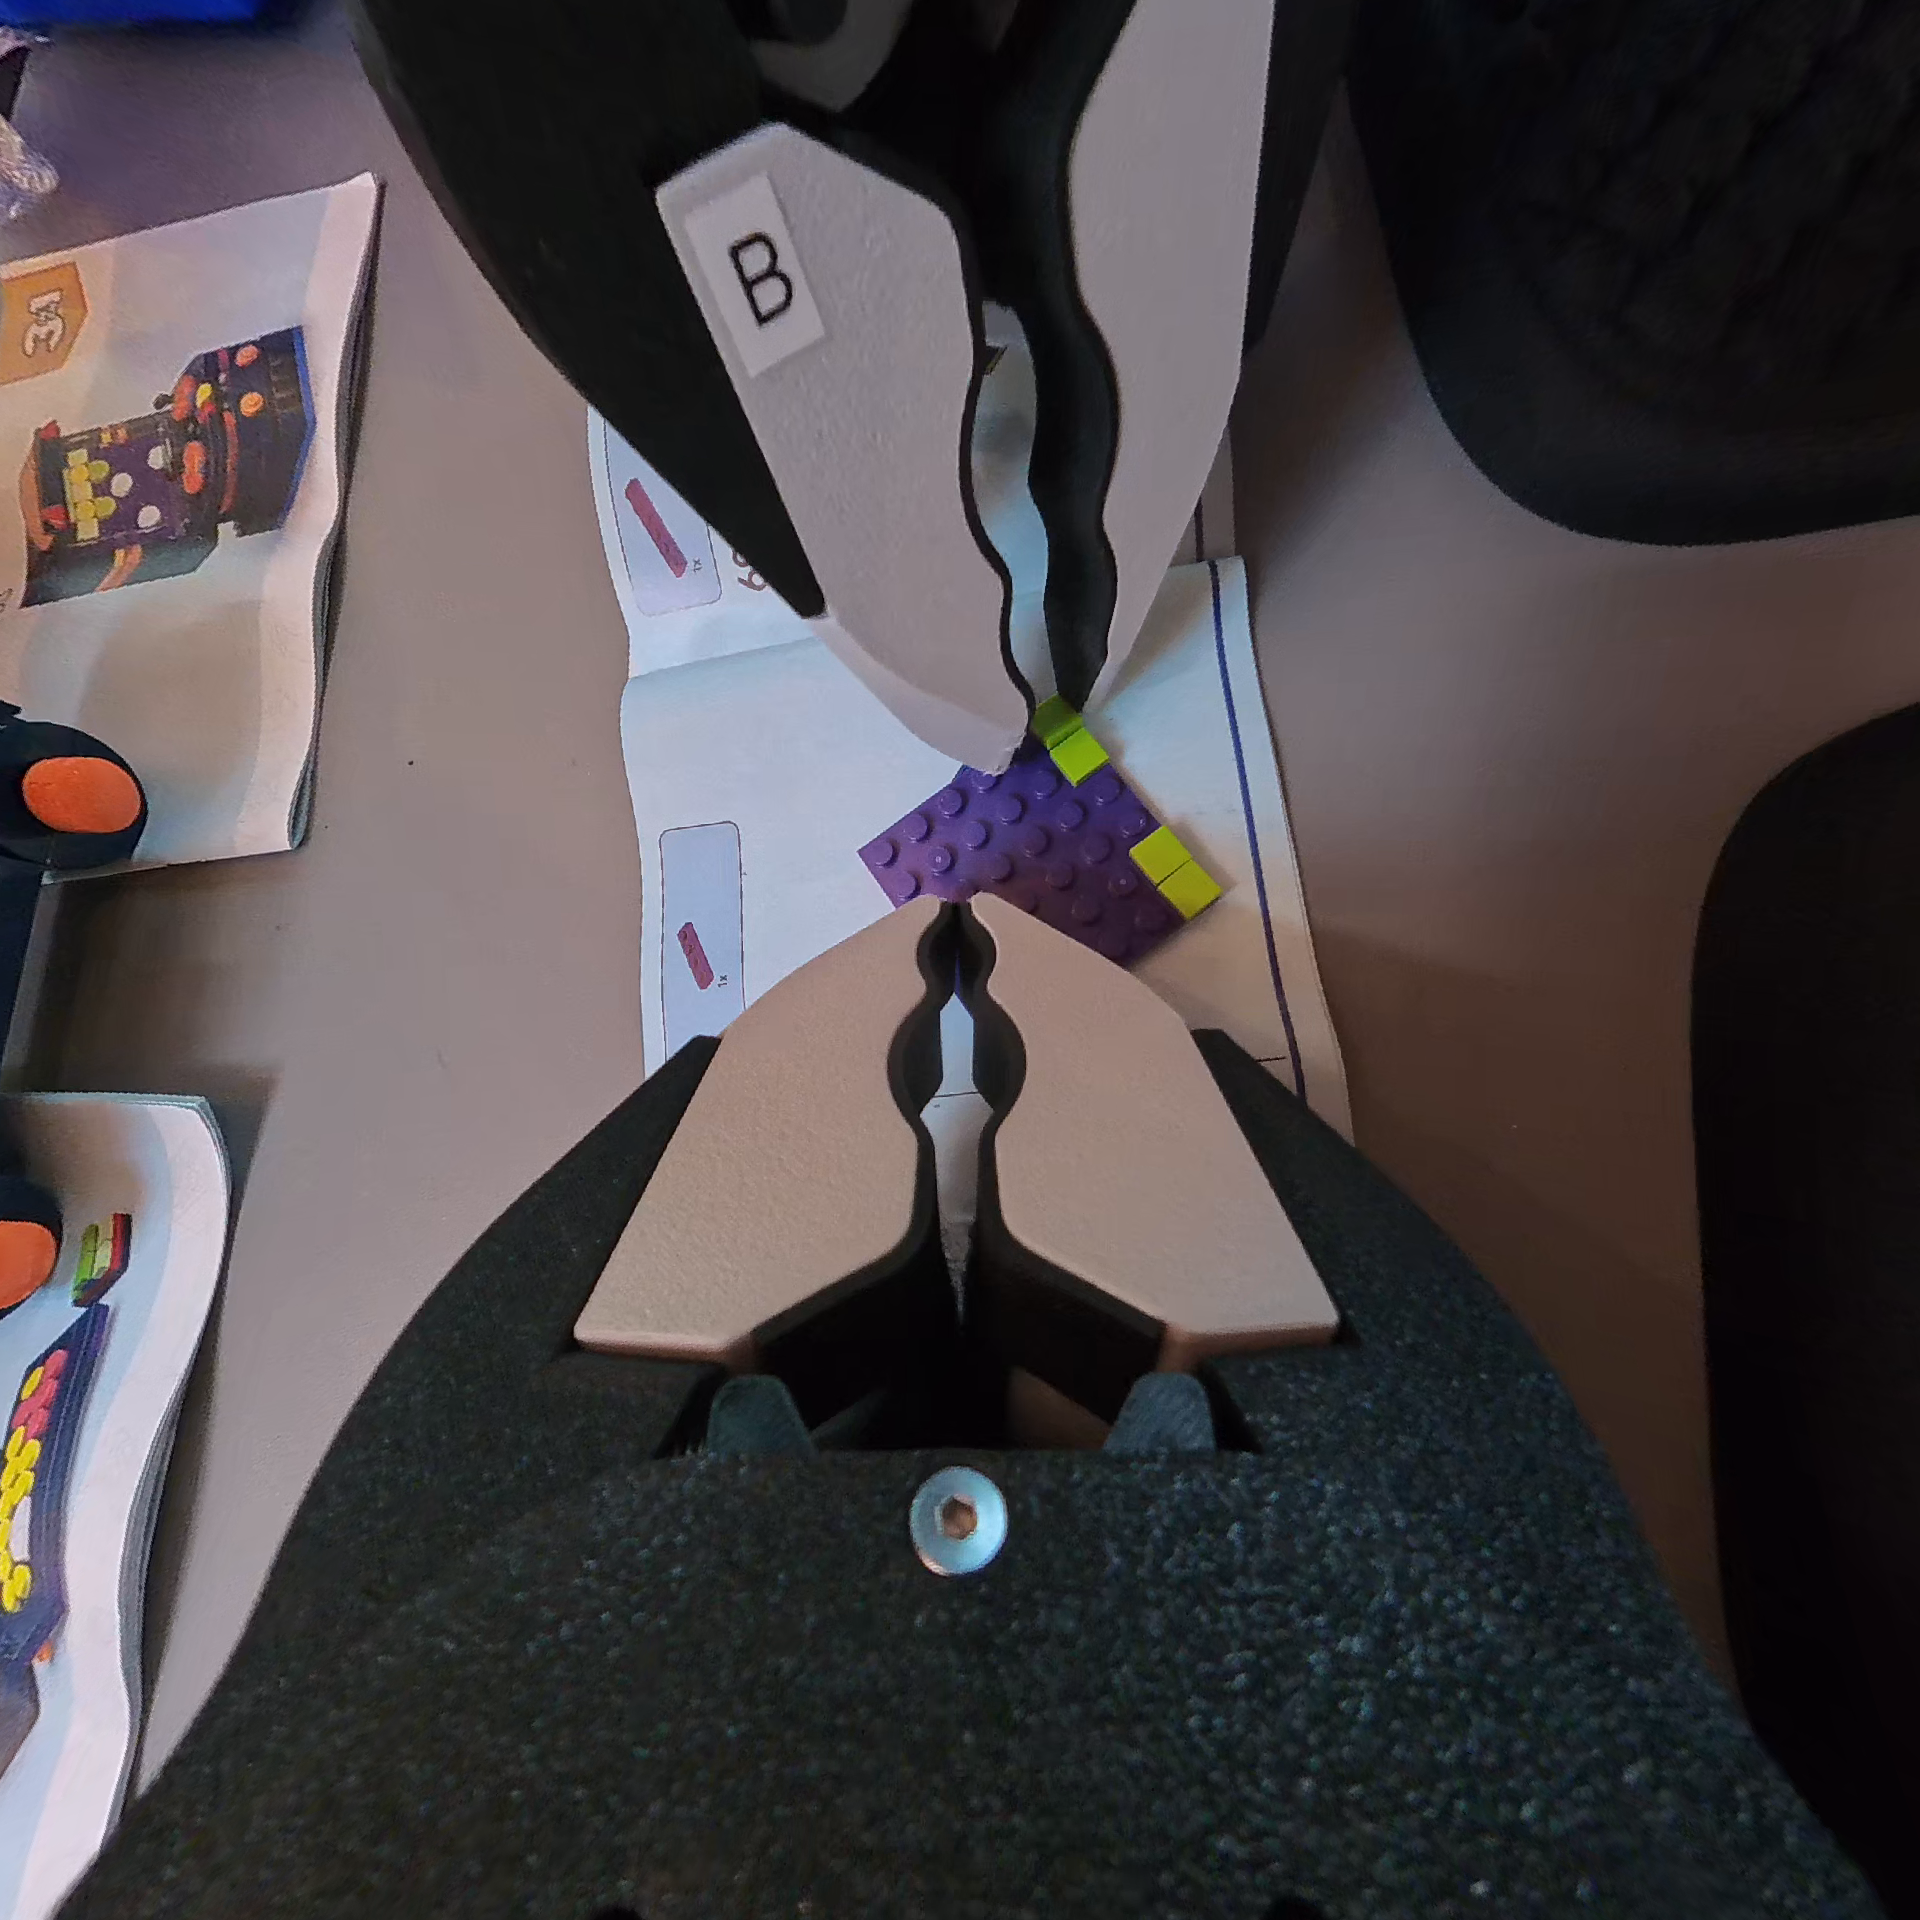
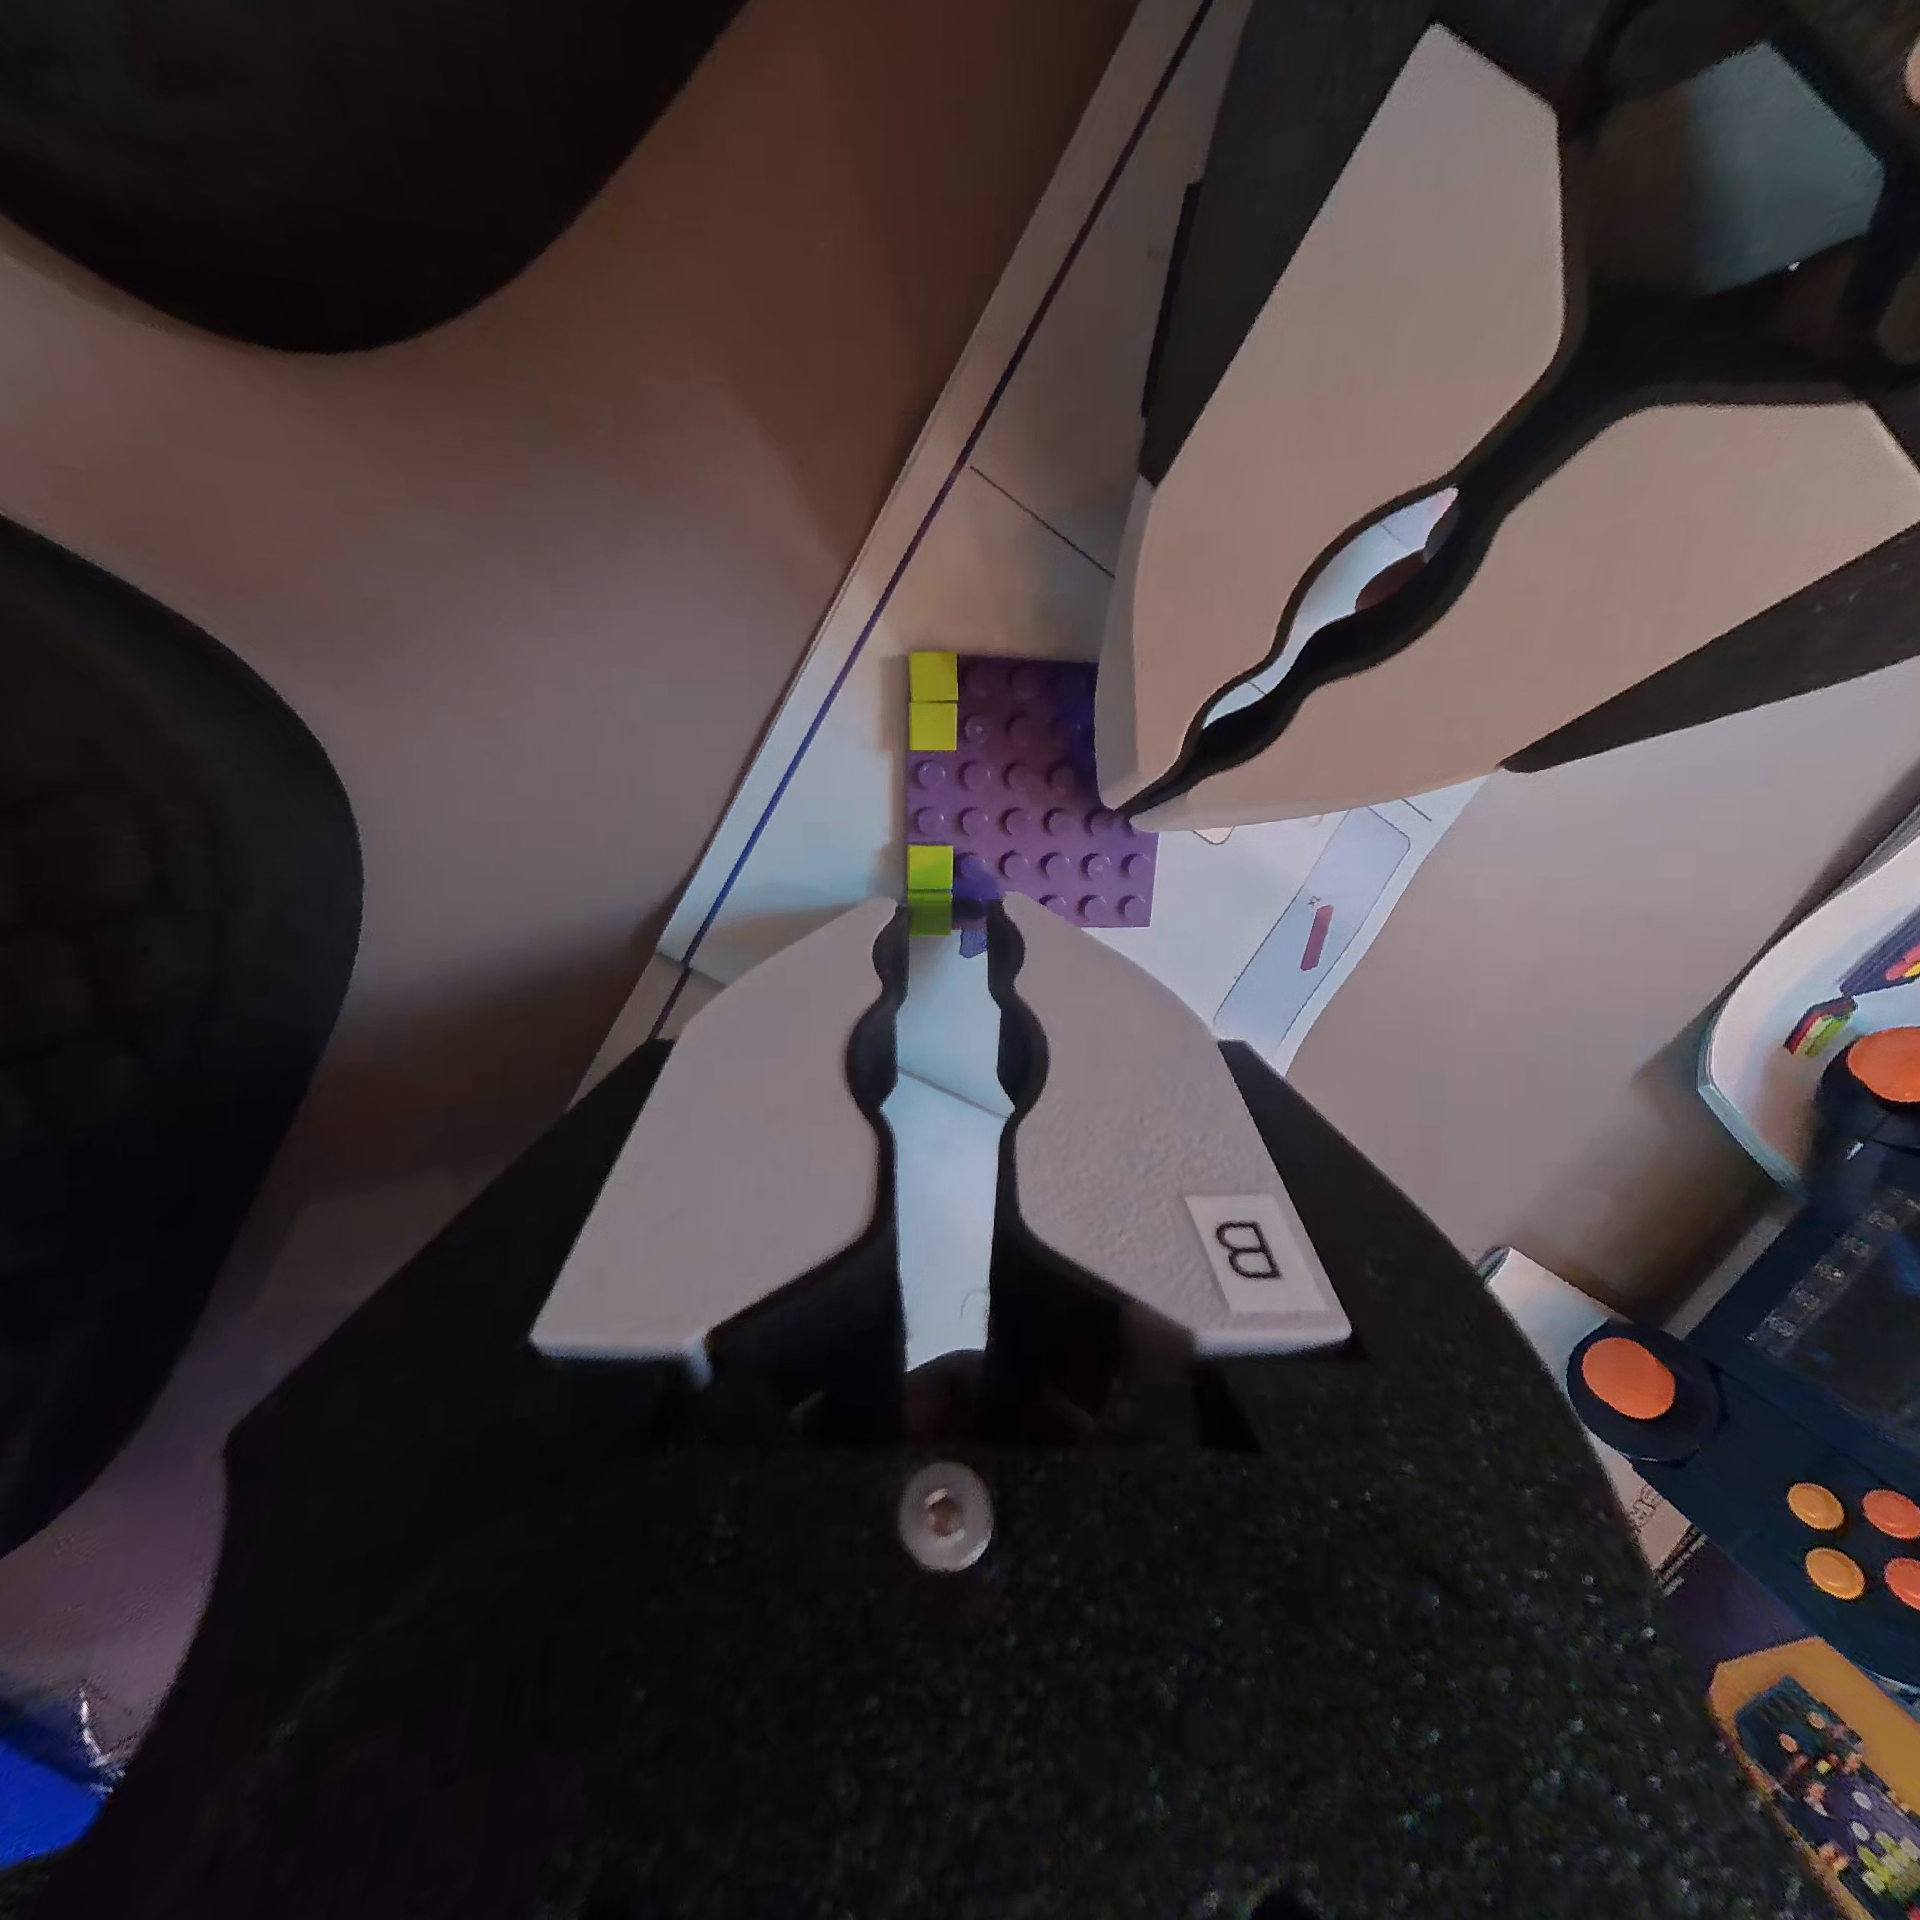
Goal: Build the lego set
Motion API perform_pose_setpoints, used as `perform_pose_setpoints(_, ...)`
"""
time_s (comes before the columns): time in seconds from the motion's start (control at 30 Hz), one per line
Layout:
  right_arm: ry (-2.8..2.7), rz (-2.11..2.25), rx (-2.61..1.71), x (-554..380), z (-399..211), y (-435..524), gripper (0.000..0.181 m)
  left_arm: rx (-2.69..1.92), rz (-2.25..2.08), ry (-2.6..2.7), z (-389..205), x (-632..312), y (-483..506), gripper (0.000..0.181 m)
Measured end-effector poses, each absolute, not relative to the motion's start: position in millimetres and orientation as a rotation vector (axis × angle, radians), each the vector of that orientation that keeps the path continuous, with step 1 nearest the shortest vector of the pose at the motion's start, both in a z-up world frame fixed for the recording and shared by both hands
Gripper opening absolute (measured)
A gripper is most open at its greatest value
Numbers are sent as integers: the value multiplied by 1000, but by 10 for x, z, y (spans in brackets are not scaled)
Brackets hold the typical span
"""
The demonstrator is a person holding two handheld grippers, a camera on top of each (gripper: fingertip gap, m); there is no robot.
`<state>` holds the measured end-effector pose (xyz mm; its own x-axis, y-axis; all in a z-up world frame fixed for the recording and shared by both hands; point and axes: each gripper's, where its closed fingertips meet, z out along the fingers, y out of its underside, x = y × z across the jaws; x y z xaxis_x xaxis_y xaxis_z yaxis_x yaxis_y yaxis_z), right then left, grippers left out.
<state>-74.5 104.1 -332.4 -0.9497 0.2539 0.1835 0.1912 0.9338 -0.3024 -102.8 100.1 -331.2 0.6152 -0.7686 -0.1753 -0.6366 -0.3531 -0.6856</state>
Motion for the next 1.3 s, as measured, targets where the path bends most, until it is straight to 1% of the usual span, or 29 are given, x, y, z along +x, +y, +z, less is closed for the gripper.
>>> perform_pose_setpoints(0.77, -2852, 407, -354, -768, -3324, 1047, 18, -2095, -229, 1098, -3312, -1029, 1002, 0)
perform_pose_setpoints(1.3, -2848, 396, -354, -767, -3318, 1044, 18, -2093, -229, 1096, -3312, -1030, 1001, 0)
